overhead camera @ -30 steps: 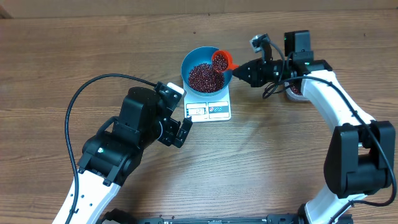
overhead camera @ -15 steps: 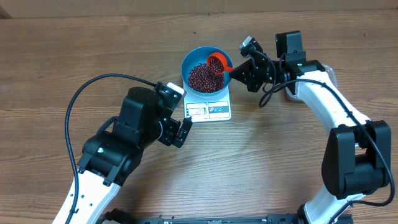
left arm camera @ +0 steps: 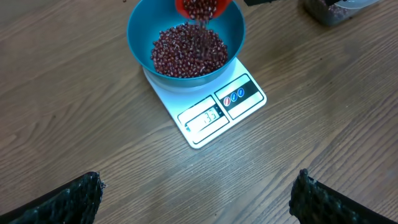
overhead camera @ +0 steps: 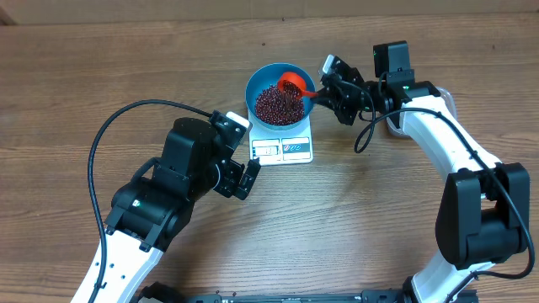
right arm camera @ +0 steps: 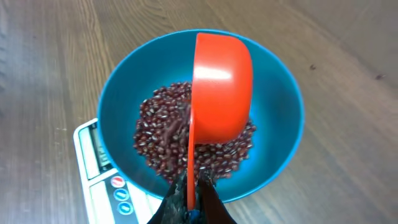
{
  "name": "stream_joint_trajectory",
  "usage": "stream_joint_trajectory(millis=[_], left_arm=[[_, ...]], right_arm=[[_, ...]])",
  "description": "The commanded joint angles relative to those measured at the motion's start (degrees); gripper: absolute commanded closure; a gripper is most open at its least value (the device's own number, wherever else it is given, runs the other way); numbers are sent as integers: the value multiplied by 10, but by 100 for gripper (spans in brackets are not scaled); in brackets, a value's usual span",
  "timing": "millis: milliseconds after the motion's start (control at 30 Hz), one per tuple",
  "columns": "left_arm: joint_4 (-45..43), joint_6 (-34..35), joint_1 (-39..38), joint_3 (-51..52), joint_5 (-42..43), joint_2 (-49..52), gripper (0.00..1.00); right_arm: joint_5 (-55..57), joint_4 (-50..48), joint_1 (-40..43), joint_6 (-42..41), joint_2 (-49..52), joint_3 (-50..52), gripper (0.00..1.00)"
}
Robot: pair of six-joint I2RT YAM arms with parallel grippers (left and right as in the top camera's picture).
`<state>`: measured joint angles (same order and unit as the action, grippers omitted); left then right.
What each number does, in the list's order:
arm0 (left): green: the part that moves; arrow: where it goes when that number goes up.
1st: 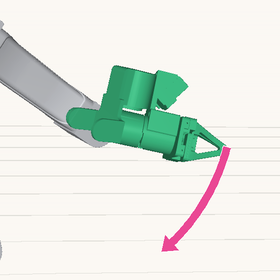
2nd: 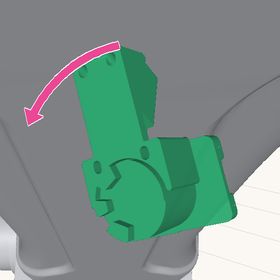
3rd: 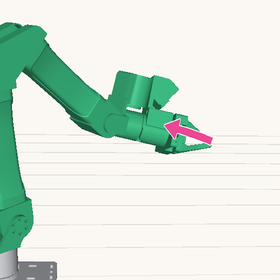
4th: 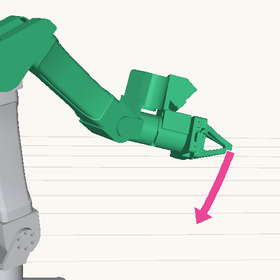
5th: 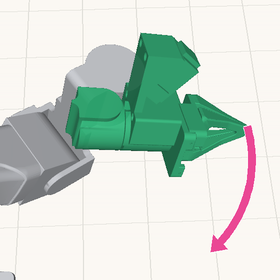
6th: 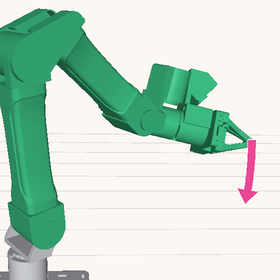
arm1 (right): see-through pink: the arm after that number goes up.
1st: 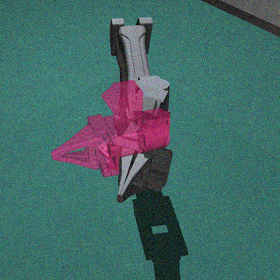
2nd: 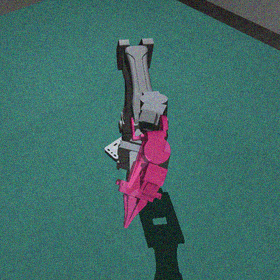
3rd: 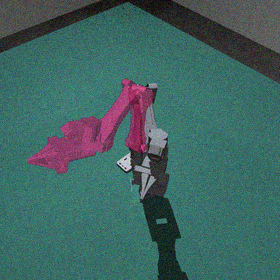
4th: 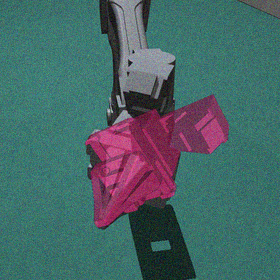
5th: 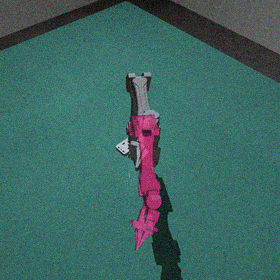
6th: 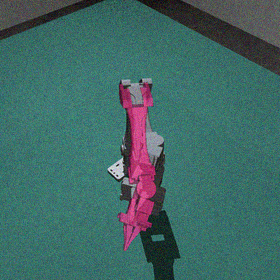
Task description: Scoop item into bowl and weigh 150g on scale
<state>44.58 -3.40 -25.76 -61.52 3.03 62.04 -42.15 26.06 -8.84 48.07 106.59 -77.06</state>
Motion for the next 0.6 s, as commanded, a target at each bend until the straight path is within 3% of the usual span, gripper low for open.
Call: stream_joint_trajectory(millis=[0,300,567], left_arm=[[-2,-9,2,-5,6,-7,0],[-2,-9,2,-5,6,-7,0],[-2,-9,2,-5,6,-7,0]], right_arm=[[13,-17,-2,19,3,-2,96],[17,-78,-2,20,3,-2,96],[16,-73,-2,60,3,-2,96]])
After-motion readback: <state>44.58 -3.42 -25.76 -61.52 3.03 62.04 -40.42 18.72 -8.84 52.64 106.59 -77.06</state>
